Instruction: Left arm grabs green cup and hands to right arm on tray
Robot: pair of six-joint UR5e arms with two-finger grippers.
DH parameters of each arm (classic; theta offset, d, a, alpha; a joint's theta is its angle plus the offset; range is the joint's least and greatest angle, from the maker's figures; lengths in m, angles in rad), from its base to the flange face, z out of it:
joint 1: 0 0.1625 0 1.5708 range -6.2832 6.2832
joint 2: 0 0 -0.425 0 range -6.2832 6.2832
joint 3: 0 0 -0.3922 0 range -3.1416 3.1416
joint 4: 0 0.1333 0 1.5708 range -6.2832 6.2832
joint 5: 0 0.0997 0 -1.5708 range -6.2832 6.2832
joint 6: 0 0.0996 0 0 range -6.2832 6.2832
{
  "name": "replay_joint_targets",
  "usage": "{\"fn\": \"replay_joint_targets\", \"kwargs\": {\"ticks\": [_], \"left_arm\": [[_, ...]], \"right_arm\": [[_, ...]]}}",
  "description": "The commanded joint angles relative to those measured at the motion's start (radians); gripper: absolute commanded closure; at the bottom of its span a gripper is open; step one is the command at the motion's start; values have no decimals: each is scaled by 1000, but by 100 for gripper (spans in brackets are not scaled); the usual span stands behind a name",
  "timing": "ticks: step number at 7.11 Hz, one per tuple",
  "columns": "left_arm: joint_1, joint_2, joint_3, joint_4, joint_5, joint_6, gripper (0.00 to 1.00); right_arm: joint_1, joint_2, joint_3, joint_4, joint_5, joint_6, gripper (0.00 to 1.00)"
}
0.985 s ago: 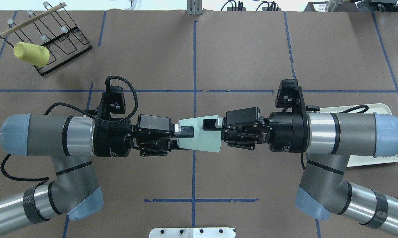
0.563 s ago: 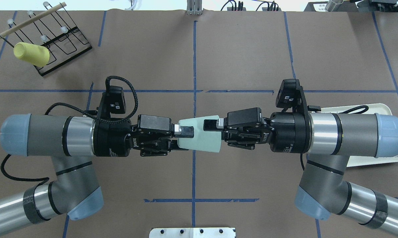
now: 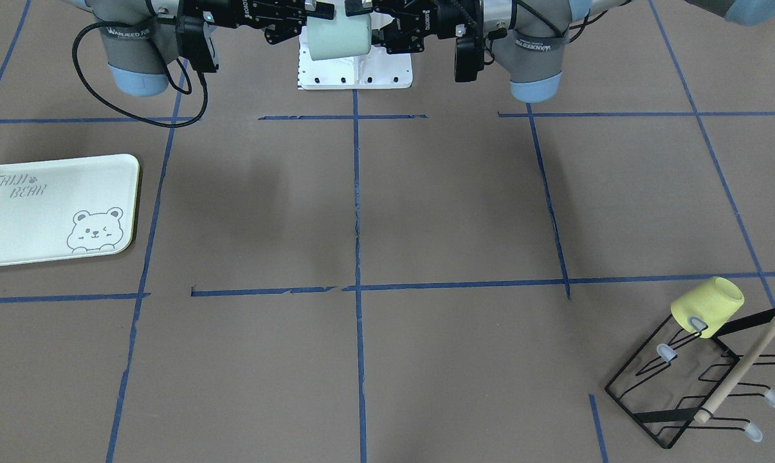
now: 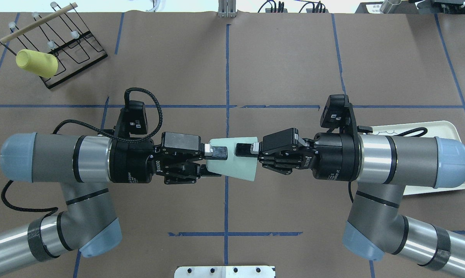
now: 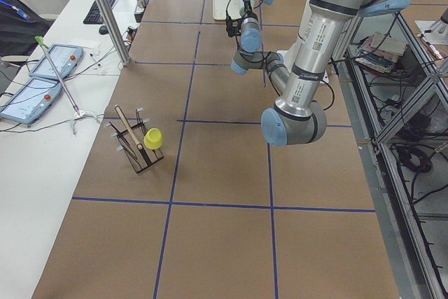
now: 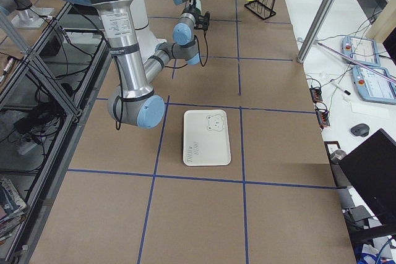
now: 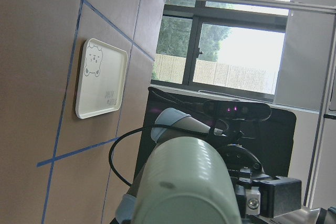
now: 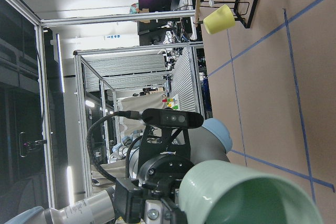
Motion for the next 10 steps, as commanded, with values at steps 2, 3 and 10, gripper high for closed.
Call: {"fn": "replay_joint_targets", "kwargs": {"ticks": [2, 3, 10], "left_arm": [[-19, -2, 5, 6, 15, -16, 0], [-33, -1, 10, 20, 36, -14, 0], [-176, 4, 68, 675, 117, 259, 0]], "right_arm": [[-6, -2, 5, 1, -15, 0, 100], [-6, -2, 8, 1, -15, 1, 100], [50, -3, 13, -419, 8, -66, 100]]}}
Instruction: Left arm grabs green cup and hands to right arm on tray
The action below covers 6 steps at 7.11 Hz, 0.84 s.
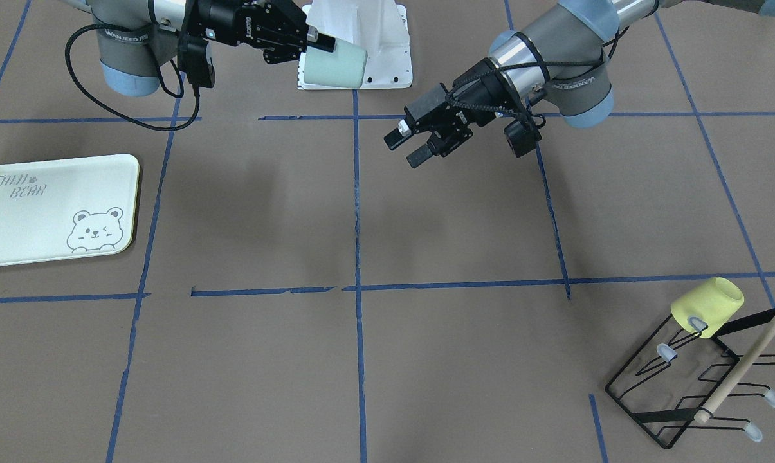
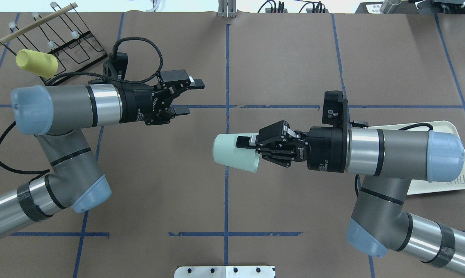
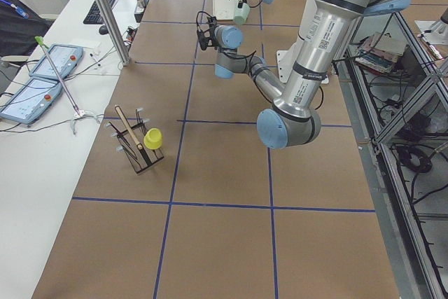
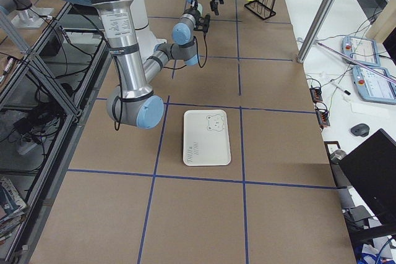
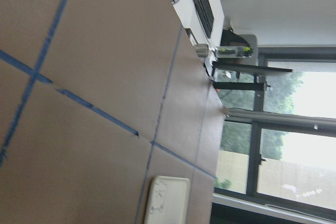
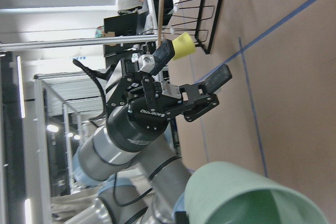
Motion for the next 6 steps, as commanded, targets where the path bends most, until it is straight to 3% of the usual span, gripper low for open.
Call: {"fn": "replay_joint_targets", "kwargs": {"ticks": [1, 3, 4, 6], "left_arm": [[-20, 11, -8, 312, 4, 201, 0], [-34, 75, -56, 600, 1, 444, 0], [-35, 87, -117, 808, 1, 602, 0], [-64, 87, -258, 1245, 1, 934, 0]], "right_arm": [[19, 19, 5, -379, 7, -165, 100], [41, 76, 59, -872, 28, -380, 100], [62, 85, 124, -1135, 50, -539, 100], [184, 84, 205, -1466, 155, -791, 100]]}}
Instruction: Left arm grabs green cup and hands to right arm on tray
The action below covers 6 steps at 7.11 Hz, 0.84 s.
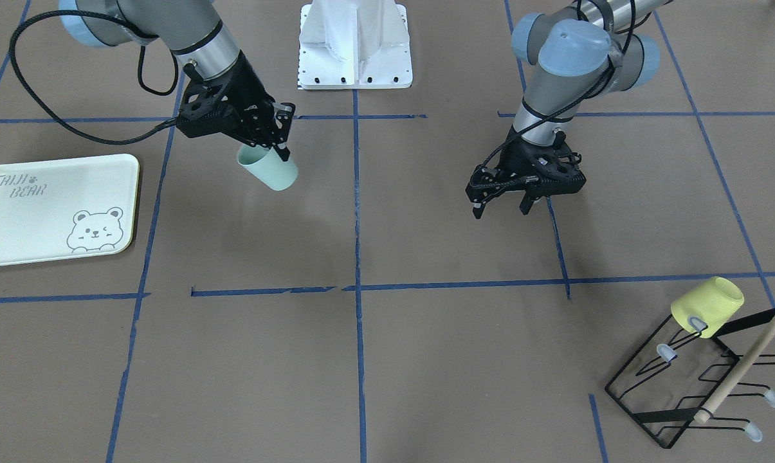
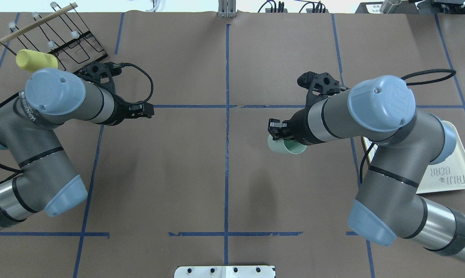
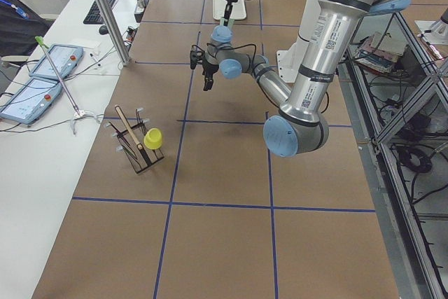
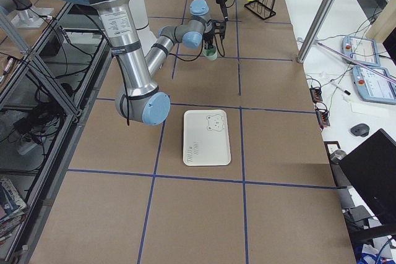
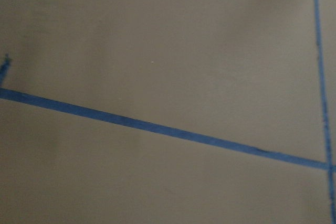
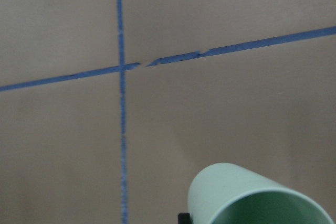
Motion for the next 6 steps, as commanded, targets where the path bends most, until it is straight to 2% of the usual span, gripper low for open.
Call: {"fn": "replay_joint_targets", "kwargs": {"ticks": [1, 2, 3, 4, 6], "left_arm": [[-62, 16, -126, 386, -17, 343, 0], [-114, 95, -154, 396, -75, 434, 0], [-216, 174, -183, 378, -159, 597, 0], [-361, 253, -184, 376, -294, 777, 0], [-648, 353, -111, 383, -443, 1145, 0]], "right_arm": [[138, -5, 49, -296, 113, -320, 100], [182, -29, 47, -336, 119, -452, 100], [225, -87, 49, -332, 133, -520, 100], [280, -146, 47, -330, 188, -610, 100], [400, -262, 47, -327, 242, -813, 99]]}}
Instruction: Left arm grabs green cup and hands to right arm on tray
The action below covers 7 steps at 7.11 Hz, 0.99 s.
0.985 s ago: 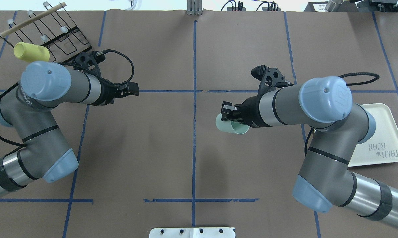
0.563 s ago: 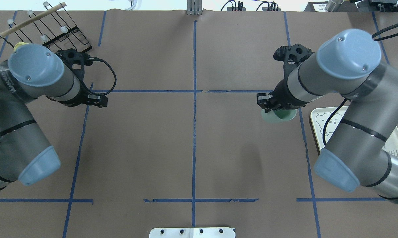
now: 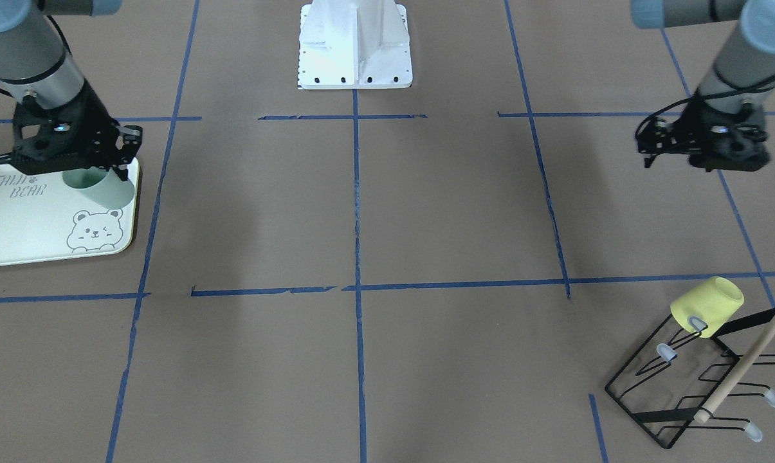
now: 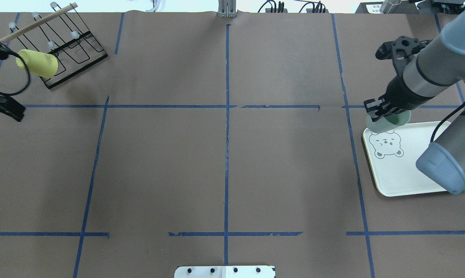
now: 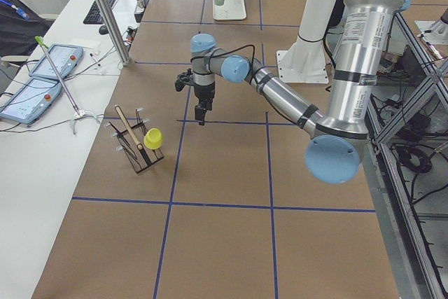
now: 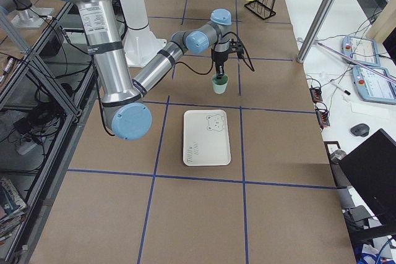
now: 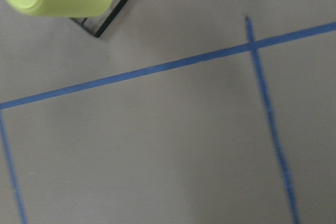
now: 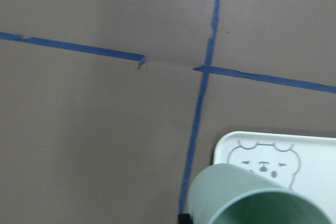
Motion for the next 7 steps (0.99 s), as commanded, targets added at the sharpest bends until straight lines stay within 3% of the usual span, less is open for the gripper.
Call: {"fn": "replay_joint_targets", "kwargs": {"ticks": [1, 3, 4, 6, 7], "left_arm": [[-275, 105, 122, 0, -188, 279, 0], [-348, 220, 126, -36, -192, 385, 0], [-373, 257, 117, -46, -201, 396, 0], [-371, 256, 123, -50, -203, 392, 0], [-371, 252, 124, -50, -203, 388, 0]], "right_arm": [[116, -114, -6, 0, 53, -204, 99], [137, -174, -5, 17, 73, -229, 99], [137, -230, -35, 145, 74, -213, 100], [134, -279, -160, 467, 70, 6, 100], [98, -284, -198, 558, 53, 75, 100]]}}
